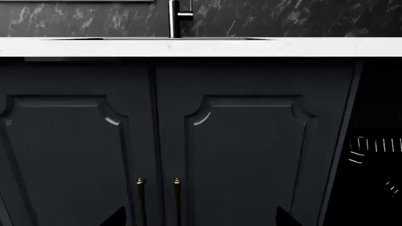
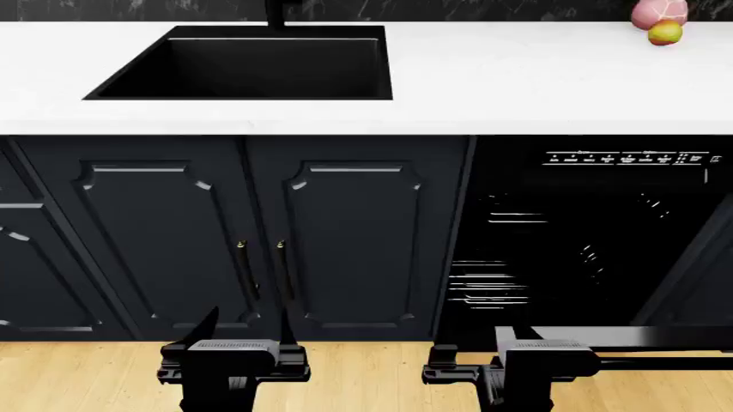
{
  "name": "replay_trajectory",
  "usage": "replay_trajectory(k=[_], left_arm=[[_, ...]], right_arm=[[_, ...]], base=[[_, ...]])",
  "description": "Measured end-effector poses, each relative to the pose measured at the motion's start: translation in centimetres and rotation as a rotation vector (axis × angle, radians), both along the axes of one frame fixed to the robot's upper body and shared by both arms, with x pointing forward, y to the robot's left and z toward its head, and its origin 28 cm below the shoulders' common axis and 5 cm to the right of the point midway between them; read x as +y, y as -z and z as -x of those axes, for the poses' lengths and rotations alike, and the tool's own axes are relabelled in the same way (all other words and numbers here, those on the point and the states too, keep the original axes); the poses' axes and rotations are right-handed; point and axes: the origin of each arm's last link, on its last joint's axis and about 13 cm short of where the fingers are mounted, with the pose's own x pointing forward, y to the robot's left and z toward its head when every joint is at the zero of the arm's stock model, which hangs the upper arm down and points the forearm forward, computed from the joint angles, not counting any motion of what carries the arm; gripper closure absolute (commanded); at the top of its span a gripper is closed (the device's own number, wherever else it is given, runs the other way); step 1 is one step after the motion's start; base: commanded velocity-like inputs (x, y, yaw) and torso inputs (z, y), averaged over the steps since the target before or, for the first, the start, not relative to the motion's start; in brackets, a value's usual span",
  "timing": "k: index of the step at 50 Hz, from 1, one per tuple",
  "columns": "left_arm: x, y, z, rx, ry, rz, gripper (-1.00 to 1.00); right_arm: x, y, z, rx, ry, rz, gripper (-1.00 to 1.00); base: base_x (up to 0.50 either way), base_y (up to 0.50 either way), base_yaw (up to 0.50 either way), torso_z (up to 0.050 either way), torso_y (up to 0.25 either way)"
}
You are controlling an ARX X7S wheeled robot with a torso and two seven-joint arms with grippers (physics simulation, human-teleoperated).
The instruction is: Close the dishwasher door
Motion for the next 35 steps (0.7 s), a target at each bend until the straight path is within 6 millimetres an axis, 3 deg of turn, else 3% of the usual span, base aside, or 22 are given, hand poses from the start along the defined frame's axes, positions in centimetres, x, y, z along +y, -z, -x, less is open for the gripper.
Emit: replay_trajectory(k=[13,25,35], left_arm=[[-0.2,-0.7,0.3,-0.029,0.015,-0.007,-1.00],[-0.3,-3.9,1.3,-0.086,0.026,-0.027,-1.00],[0.4,-2.3,3.9,-0.115,0.026,-0.031,-1.00]], right_arm=[[-0.2,-0.3,-0.2,-0.015,0.012,-0.015,-1.00],[-0.3,-1.7,0.4,-0.035,0.044,0.000,-1.00],[-0.9,-0.1,2.9,-0.008,0.074,0.003,-1.00]], base=[[0.00,0.00,0.00,0.000,0.000],[0.00,0.00,0.00,0.000,0.000],[0.00,0.00,0.00,0.000,0.000]])
